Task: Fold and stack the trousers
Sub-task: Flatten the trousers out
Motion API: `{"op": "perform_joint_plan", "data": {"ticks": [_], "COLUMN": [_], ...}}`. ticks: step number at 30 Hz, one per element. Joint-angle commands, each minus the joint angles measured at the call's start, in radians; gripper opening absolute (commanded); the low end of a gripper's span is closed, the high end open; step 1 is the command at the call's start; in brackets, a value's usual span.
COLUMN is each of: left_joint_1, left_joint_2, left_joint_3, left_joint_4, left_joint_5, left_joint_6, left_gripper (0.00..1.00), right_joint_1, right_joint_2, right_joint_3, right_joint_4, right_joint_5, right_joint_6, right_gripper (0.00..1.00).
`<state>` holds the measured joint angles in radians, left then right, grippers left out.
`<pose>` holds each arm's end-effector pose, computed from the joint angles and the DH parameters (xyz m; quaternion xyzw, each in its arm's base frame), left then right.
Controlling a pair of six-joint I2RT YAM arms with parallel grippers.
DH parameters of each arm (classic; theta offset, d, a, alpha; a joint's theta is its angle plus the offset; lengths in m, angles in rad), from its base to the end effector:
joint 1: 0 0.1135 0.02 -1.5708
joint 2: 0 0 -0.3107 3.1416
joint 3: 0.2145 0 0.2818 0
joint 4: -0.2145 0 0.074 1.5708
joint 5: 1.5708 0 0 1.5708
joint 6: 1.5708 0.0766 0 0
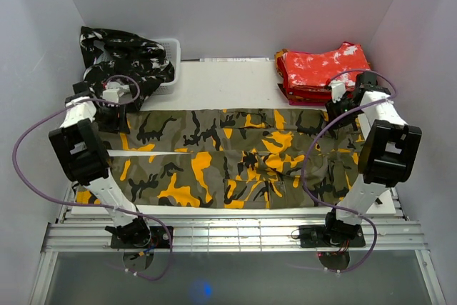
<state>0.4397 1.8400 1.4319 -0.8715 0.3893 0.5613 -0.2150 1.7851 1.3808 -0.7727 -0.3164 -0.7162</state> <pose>0.3931 0.1528 0.2200 0.0870 0.9672 -0.0996 0.2167 0.4146 -0.0661 0.2284 -0.2700 0.9305 0.0513 0.2420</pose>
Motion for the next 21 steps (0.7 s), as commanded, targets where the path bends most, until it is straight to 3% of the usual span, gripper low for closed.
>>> {"op": "perform_joint_plan", "data": {"ticks": [1, 3, 6, 15, 17, 18, 21], "left_joint_1": [-0.035, -0.042, -0.042, -0.041, -0.041, -0.041, -0.041], "left_joint_2": [0.091, 0.140, 0.119, 0.006, -0.027, -0.044, -0.081], "left_joint_3": [0.025, 0.009, -0.085, -0.182, -0.168, -0.153, -0.056], "left_joint_4": [0.109, 0.095, 0.057, -0.062, -0.090, -0.102, -0.139], "left_joint_5": [-0.010, -0.074, -0.157, -0.173, -0.164, -0.153, -0.078], "left_joint_6": [-0.169, -0.158, -0.063, 0.051, 0.089, 0.100, 0.121], "left_gripper": [0.64, 0.60, 0.55, 0.50, 0.54, 0.60, 0.71], "right_joint_1": [0.022, 0.017, -0.026, -0.034, -0.043, -0.049, -0.078], "right_joint_2": [0.023, 0.046, -0.025, -0.138, -0.165, -0.173, -0.144], "right_joint_3": [-0.070, -0.123, -0.248, -0.273, -0.215, -0.189, -0.041], "right_joint_4": [0.226, 0.253, 0.251, 0.030, -0.003, -0.004, -0.019], "right_joint_5": [0.075, 0.196, 0.246, 0.155, 0.120, 0.112, 0.068], "right_joint_6": [0.084, 0.051, -0.047, -0.218, -0.245, -0.253, -0.304], "right_gripper": [0.38, 0.35, 0.33, 0.31, 0.36, 0.38, 0.55]}}
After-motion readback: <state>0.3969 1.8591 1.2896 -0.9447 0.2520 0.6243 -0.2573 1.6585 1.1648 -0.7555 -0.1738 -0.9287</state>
